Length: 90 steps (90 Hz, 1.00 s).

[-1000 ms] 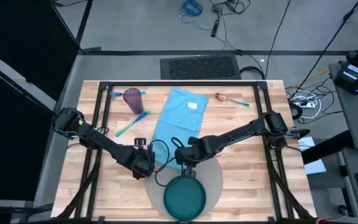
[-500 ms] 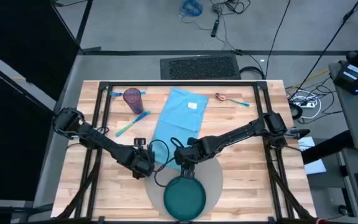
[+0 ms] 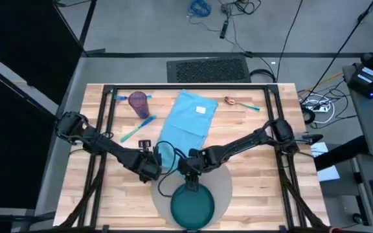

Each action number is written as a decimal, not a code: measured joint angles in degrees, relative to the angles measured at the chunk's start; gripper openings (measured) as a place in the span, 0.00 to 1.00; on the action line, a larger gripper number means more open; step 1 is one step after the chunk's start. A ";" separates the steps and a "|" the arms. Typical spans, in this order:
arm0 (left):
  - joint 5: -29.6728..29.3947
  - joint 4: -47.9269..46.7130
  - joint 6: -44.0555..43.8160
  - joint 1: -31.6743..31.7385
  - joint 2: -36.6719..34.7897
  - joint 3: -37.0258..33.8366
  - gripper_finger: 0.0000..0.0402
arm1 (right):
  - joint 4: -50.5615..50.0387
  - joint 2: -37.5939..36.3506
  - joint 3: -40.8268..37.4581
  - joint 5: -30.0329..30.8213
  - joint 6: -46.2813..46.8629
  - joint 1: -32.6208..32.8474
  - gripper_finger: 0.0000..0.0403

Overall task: Set table place
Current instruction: Fold the blue napkin

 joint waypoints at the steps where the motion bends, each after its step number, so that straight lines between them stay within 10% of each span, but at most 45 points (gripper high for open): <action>1: 0.00 0.01 -0.01 0.12 0.00 0.00 0.00 | 0.01 0.10 0.00 0.01 -0.06 -0.10 0.41; 90: -0.01 0.26 -0.01 1.17 -0.02 0.02 0.00 | 0.48 4.74 0.26 0.30 1.66 -1.16 0.35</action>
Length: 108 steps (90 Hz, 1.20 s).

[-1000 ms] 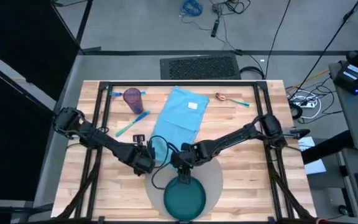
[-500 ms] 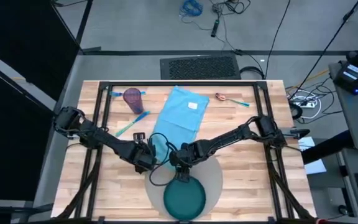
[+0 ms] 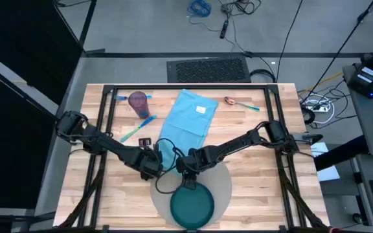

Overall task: Set table place
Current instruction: Fold the blue napkin

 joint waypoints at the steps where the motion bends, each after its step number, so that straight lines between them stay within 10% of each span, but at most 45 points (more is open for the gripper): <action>1: 0.00 0.01 0.00 0.00 0.00 0.00 0.00 | -0.08 0.01 0.00 0.01 0.00 0.00 0.35; 30: 0.01 -0.02 -0.02 0.00 0.00 0.00 0.00 | -0.59 0.17 -0.09 0.57 -0.48 -0.11 0.02; 108: -14.93 -1.01 0.55 -1.25 -0.12 4.38 0.00 | -9.13 -9.32 -0.37 10.39 -3.11 -0.04 0.00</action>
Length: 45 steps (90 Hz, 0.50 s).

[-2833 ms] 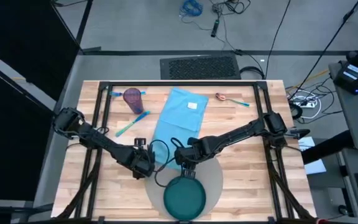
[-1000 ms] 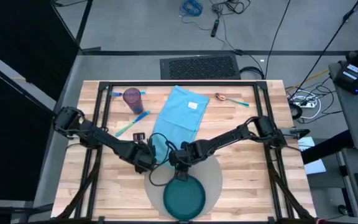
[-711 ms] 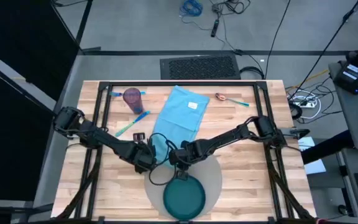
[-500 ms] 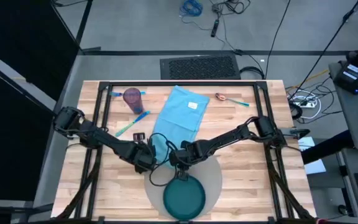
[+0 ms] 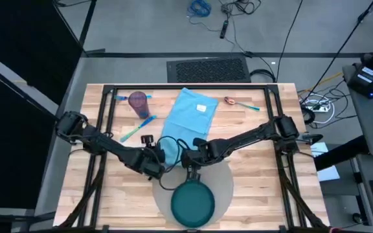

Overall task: Set table place
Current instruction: Fold the blue napkin

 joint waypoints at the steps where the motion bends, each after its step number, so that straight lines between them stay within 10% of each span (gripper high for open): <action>1: -0.35 -0.12 0.00 0.00 -0.08 0.19 0.00 | -0.06 0.03 0.00 0.14 -0.02 0.00 0.00; 45: -4.50 -5.21 -2.13 -0.85 -5.39 3.40 0.00 | -2.74 -3.68 0.17 -0.14 -0.38 0.00 0.00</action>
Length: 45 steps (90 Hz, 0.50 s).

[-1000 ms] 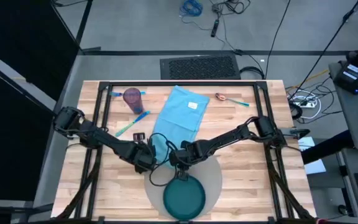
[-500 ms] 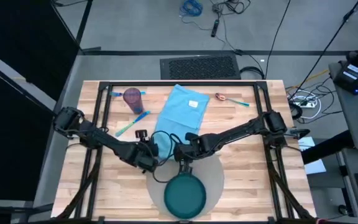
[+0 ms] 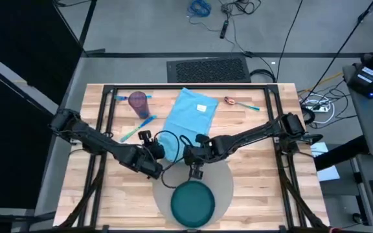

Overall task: Set table place
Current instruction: Fold the blue napkin

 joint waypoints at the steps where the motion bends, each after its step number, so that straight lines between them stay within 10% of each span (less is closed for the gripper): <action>1: 0.04 0.02 -0.08 -0.03 0.00 0.00 0.00 | 0.27 0.19 0.00 -0.42 -0.01 0.03 0.00; 45: 3.28 5.96 -2.98 -0.66 -0.04 -3.26 0.00 | 10.25 5.84 -0.01 -3.65 1.99 1.32 0.22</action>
